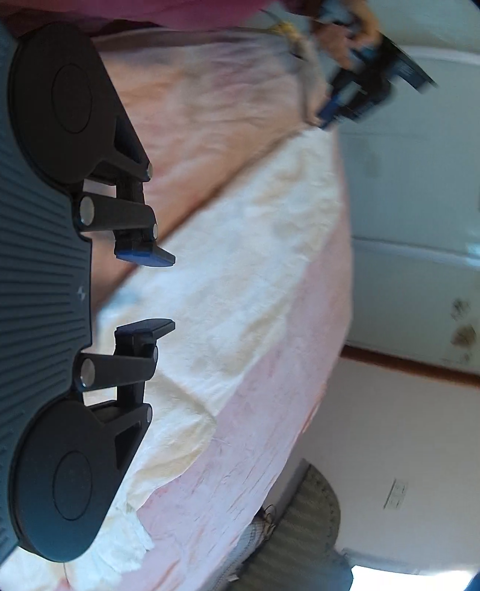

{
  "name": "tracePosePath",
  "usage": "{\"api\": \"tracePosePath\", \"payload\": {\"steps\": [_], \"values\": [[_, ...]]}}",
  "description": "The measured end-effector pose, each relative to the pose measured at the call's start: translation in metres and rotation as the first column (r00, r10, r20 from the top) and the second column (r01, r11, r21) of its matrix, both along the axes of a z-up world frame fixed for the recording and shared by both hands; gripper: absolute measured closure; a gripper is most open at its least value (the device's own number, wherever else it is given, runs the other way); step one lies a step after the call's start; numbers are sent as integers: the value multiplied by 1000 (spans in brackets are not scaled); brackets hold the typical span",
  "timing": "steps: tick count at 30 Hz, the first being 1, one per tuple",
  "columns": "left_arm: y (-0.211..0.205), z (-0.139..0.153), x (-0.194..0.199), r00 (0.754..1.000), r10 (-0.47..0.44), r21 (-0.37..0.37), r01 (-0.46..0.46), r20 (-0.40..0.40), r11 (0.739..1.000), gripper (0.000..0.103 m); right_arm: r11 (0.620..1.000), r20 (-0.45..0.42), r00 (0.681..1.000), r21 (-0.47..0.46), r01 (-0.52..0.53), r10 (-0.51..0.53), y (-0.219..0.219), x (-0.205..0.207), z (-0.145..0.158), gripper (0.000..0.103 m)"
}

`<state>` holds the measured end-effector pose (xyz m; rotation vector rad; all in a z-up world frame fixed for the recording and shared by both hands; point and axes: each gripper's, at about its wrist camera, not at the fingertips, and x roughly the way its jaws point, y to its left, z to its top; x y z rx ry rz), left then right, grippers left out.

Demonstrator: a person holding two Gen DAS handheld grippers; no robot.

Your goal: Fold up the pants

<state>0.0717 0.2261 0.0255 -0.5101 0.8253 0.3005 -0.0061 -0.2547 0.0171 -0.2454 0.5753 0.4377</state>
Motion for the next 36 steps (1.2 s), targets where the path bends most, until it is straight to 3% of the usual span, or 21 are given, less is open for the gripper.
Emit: {"api": "tracePosePath", "payload": {"steps": [3,6,9,11,13,14,17,20,22,25,27,29,32,34,36], "values": [[-8,11,-1,999,-19,11,19,26,1000,79,997,-36,997,-13,72,-73,5,21,-15,73],[-27,19,5,994,-91,16,91,59,996,78,996,-120,990,-46,73,-78,13,30,-35,73],[-52,17,20,980,-181,23,179,78,984,64,994,-97,990,0,107,-107,8,26,-31,73],[-69,7,33,968,-247,38,245,53,969,54,984,-87,982,42,175,-171,-1,26,-28,61],[-77,-9,45,964,-263,61,265,-30,962,54,979,-138,970,21,203,-198,-6,30,-35,51],[-79,-18,48,966,-247,60,251,-73,966,57,981,-160,969,14,193,-188,-8,29,-38,52],[-87,-17,49,964,-259,60,262,-57,963,58,981,-117,977,44,187,-181,-21,16,-25,51],[-121,1,51,938,-346,131,342,14,931,57,939,-36,942,69,336,-335,-57,10,-7,51],[-147,6,56,903,-429,131,421,36,897,54,872,-41,879,113,477,-475,-99,11,-4,51],[-199,5,66,822,-568,86,564,28,821,53,743,-104,756,139,654,-646,-169,12,-15,51],[-239,-1,68,745,-667,60,665,18,744,53,670,-154,688,156,726,-709,-209,13,-24,51],[-275,-9,66,675,-738,63,736,7,674,53,615,-207,642,186,767,-738,-248,16,-34,51],[-323,-20,61,584,-811,59,810,-10,583,53,569,-300,607,213,795,-736,-293,28,-49,51],[-348,-28,59,530,-848,25,848,-11,530,53,547,-300,584,205,811,-754,-310,35,-55,51],[-369,-34,55,474,-880,-21,880,15,474,52,472,-278,490,134,871,-826,-309,40,-46,50]]}}
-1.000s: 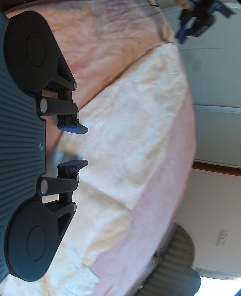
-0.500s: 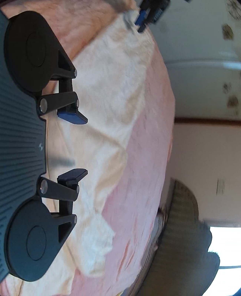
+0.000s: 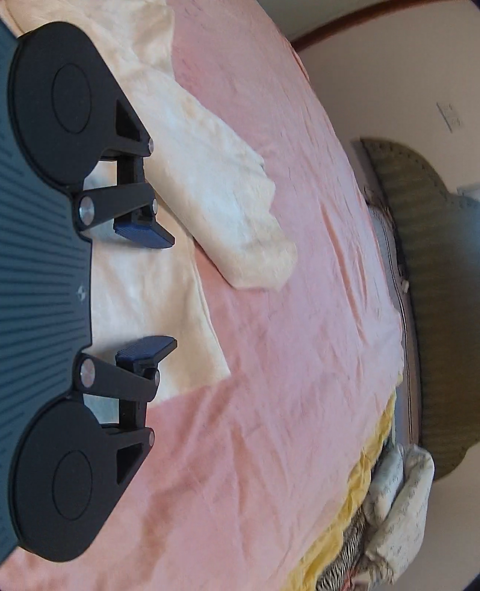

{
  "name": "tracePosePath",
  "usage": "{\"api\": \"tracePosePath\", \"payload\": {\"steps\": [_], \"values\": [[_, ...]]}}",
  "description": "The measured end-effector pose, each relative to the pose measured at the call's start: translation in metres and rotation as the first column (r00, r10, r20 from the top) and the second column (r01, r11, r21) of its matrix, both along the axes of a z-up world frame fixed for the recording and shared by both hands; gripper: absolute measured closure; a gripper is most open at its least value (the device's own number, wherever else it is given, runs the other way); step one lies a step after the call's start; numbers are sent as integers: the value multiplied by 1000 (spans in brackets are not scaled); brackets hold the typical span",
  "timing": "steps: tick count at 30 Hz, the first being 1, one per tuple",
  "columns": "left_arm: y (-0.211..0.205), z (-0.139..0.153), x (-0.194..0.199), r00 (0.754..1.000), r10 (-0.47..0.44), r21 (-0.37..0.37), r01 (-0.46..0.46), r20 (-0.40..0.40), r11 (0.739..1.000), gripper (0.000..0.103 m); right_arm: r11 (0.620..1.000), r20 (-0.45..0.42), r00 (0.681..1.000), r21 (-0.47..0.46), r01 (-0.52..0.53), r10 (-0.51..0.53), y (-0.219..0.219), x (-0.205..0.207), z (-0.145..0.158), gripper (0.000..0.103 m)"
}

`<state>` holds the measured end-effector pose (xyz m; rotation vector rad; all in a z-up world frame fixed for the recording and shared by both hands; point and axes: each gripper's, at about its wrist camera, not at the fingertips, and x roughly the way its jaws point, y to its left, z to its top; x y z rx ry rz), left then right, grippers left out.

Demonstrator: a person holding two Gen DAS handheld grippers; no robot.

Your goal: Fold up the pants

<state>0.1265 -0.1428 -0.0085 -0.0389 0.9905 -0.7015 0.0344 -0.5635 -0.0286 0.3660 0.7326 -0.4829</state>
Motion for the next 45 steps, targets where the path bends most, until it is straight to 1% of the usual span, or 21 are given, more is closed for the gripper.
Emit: {"api": "tracePosePath", "payload": {"steps": [1,3,5,7,10,13,16,17,18,19,20,22,25,29,33,35,37,39,41,44,45], "values": [[-6,-3,-2,1000,-19,-14,19,-7,1000,51,998,-5,1000,-65,6,-7,11,3,8,49],[-25,-10,-4,998,-59,-40,58,-14,998,49,985,24,994,-143,-98,102,38,11,23,48],[-41,-17,-6,996,-90,-44,89,-20,995,48,968,33,978,-150,-200,207,63,30,33,43],[-51,-23,-9,993,-112,-44,111,-29,993,48,953,27,963,-147,-263,270,81,54,35,41],[-66,-30,-13,991,-134,-16,134,0,991,48,951,-16,958,-114,-287,287,93,101,27,41],[-71,-35,-15,989,-140,14,140,43,990,48,966,-107,963,-47,-254,248,92,147,8,40],[-74,-37,-14,987,-148,16,148,69,989,48,962,-152,959,-99,-255,238,95,169,-6,41],[-75,-37,-15,985,-153,18,152,76,988,49,957,-158,959,-133,-257,235,96,171,-7,45],[-76,-38,-15,984,-159,19,158,84,987,52,958,-153,965,-162,-239,215,96,170,-7,56],[-76,-38,-16,983,-161,20,160,90,987,59,958,-143,970,-184,-219,194,95,167,-6,81],[-77,-38,-15,982,-163,22,162,94,987,62,965,-113,978,-176,-192,174,89,160,-4,85],[-76,-39,-16,982,-164,19,163,96,986,81,981,-54,989,-132,-145,139,76,142,0,93],[-76,-39,-17,979,-179,19,178,100,984,90,997,46,997,-57,-56,58,53,100,10,94],[-81,-38,-27,965,-213,45,209,155,977,91,993,186,979,99,66,-83,22,21,22,94],[-95,-43,-33,954,-220,101,203,205,974,92,966,190,966,223,134,-177,-1,-31,7,94],[-97,-44,-33,953,-216,109,196,215,974,91,948,182,966,292,127,-186,-9,-39,-7,93],[-101,-44,-33,954,-208,110,188,216,976,84,934,187,962,336,126,-197,-14,-39,-17,91],[-103,-43,-35,952,-205,110,184,226,977,79,901,216,946,412,137,-243,-23,-40,-27,88],[-105,-42,-38,949,-201,110,179,242,978,78,833,280,901,536,140,-331,-35,-44,-40,77],[-107,-41,-40,943,-202,118,177,263,977,77,727,336,832,678,112,-442,-52,-48,-60,76],[-108,-41,-40,944,-197,117,172,263,978,77,713,349,819,694,100,-455,-54,-48,-62,76]]}}
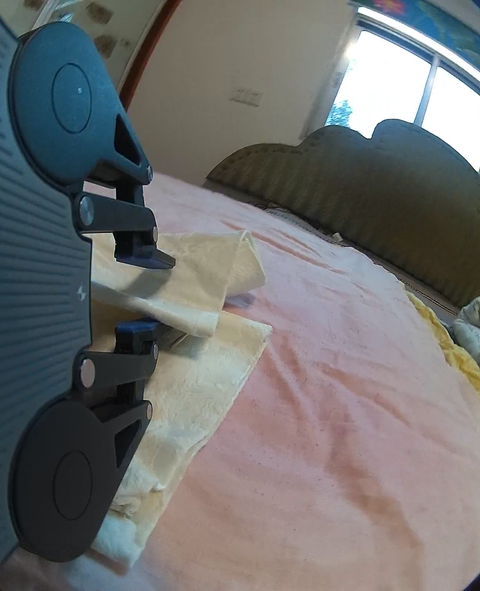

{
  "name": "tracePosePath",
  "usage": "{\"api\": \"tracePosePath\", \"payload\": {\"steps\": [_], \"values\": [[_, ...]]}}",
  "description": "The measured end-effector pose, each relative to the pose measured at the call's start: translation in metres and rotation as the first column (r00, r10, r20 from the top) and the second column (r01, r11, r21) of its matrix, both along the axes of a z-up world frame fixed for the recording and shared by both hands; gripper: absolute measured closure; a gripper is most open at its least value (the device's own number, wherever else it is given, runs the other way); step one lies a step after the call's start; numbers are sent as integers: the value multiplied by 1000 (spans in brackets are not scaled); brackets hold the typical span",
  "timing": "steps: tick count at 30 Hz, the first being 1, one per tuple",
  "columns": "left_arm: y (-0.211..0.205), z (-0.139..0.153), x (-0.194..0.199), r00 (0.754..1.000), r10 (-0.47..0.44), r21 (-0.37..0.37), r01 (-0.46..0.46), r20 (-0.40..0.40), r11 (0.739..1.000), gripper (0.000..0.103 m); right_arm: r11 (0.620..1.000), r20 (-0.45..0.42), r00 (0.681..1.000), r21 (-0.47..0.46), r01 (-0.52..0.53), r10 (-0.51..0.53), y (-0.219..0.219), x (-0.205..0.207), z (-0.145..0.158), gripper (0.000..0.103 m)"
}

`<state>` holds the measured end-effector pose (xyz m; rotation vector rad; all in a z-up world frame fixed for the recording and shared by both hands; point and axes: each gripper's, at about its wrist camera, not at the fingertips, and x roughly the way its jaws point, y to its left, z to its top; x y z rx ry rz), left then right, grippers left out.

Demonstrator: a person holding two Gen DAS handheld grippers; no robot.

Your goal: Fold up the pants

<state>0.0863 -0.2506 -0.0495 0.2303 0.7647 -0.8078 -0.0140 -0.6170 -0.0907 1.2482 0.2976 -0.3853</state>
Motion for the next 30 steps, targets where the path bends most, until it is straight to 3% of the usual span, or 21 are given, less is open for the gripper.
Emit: {"api": "tracePosePath", "payload": {"steps": [2,4,6,9,11,13,16,18,22,25,28,29,30], "values": [[-1,1,2,1000,10,0,-10,-18,1000,90,999,-23,1000,-33,-18,17,-1,4,4,81],[0,3,4,999,36,-9,-36,-23,999,93,997,-44,998,-62,-45,43,-2,11,11,93],[4,10,2,995,96,-31,-95,39,995,97,994,-21,997,-87,-71,69,-5,19,26,94],[15,26,-1,977,184,-118,-172,106,978,98,969,66,990,-222,-109,126,0,26,73,94],[21,34,-4,972,203,-161,-183,119,970,98,927,156,973,-360,-105,171,8,18,108,94],[14,33,-9,983,131,-106,-117,132,987,98,897,179,966,-432,-93,186,13,-1,121,94],[3,15,-23,996,-11,-5,11,83,1000,98,913,-6,996,-399,-86,92,12,-31,94,94],[-2,4,-32,995,-49,38,46,87,998,98,944,-149,988,-320,-76,29,9,-51,61,94],[2,8,-34,992,-63,42,59,106,997,98,981,-157,988,-192,-27,-3,8,-81,22,94],[10,13,-33,993,-71,33,68,94,997,98,975,-149,989,-221,-30,-3,15,-86,29,94],[2,5,-34,988,-123,97,114,88,989,97,970,-183,983,-242,-39,-6,14,-86,29,94],[-1,0,-38,987,-128,129,115,101,985,95,968,-192,981,-248,-36,-12,14,-85,26,94],[-2,-2,-39,986,-126,132,112,106,985,84,967,-191,982,-250,-41,-8,13,-84,24,94]]}}
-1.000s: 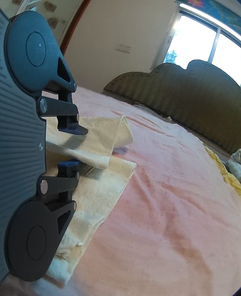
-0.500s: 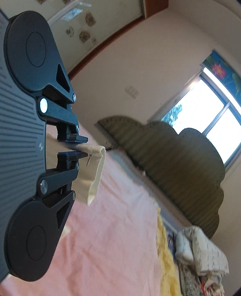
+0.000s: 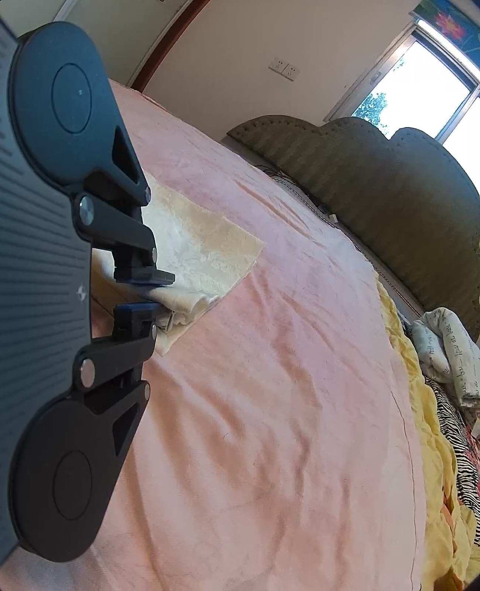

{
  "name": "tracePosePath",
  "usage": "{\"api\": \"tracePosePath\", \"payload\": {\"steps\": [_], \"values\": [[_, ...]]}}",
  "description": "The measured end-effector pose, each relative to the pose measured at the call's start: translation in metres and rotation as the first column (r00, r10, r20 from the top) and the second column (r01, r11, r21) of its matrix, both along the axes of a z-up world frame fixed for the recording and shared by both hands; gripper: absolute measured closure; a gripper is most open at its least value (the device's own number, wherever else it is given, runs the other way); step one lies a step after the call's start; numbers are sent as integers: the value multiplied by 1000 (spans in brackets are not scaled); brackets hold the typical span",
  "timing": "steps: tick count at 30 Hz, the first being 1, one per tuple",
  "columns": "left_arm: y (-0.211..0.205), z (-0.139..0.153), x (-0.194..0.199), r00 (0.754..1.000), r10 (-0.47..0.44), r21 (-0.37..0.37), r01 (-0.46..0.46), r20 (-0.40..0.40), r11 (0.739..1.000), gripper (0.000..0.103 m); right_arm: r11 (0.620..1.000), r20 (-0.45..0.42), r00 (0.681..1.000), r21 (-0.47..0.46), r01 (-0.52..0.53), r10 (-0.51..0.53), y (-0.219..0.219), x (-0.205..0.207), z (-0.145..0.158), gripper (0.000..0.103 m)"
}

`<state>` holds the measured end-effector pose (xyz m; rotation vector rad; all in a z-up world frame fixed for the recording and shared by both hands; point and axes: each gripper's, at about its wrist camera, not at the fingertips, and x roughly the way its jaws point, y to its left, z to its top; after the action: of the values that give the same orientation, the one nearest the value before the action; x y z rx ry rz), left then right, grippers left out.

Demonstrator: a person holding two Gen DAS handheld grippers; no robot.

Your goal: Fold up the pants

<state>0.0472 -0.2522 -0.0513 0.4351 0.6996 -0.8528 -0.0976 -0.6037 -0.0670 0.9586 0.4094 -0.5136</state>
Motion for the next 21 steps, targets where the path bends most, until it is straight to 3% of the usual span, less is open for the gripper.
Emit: {"api": "tracePosePath", "payload": {"steps": [2,3,4,5,7,9,10,11,13,15,16,17,19,20,21], "values": [[4,4,-2,1000,-16,-14,16,-5,1000,82,1000,-17,1000,-21,-2,1,4,-2,1,93],[8,9,0,1000,-21,-26,20,-20,999,71,998,-31,999,-56,14,-16,7,-2,6,92],[12,13,2,999,-19,-40,18,-32,999,61,991,-60,996,-123,52,-59,13,-2,15,84],[19,18,6,999,-11,-65,8,-48,998,57,969,-110,985,-224,105,-133,20,0,25,76],[33,26,13,997,12,-94,-20,-75,995,45,906,-156,969,-406,115,-193,40,9,45,74],[51,34,20,995,43,-123,-54,-90,991,40,879,-176,984,-474,-48,-41,61,29,58,72],[61,37,23,994,67,-127,-78,-91,989,39,863,-217,972,-471,-183,88,73,48,60,64],[71,41,28,990,92,-135,-106,-108,985,39,839,-261,944,-451,-305,202,85,65,60,53],[94,45,39,977,134,-162,-161,-163,974,38,764,-337,858,-405,-503,387,108,95,52,45],[120,49,52,957,225,-161,-255,-181,954,37,683,-448,778,-396,-614,439,128,118,38,45],[131,48,58,944,280,-141,-305,-173,942,37,660,-507,759,-410,-629,409,132,127,28,43],[142,47,65,926,341,-117,-361,-161,925,38,655,-544,763,-440,-614,350,135,131,22,33],[160,44,75,890,425,-79,-441,-164,894,38,684,-513,808,-479,-550,290,141,134,28,32],[170,44,81,873,455,-65,-472,-178,879,38,681,-460,824,-487,-546,332,149,134,36,32],[179,44,86,859,474,-62,-493,-195,868,38,665,-422,811,-474,-578,404,158,139,42,32]]}}
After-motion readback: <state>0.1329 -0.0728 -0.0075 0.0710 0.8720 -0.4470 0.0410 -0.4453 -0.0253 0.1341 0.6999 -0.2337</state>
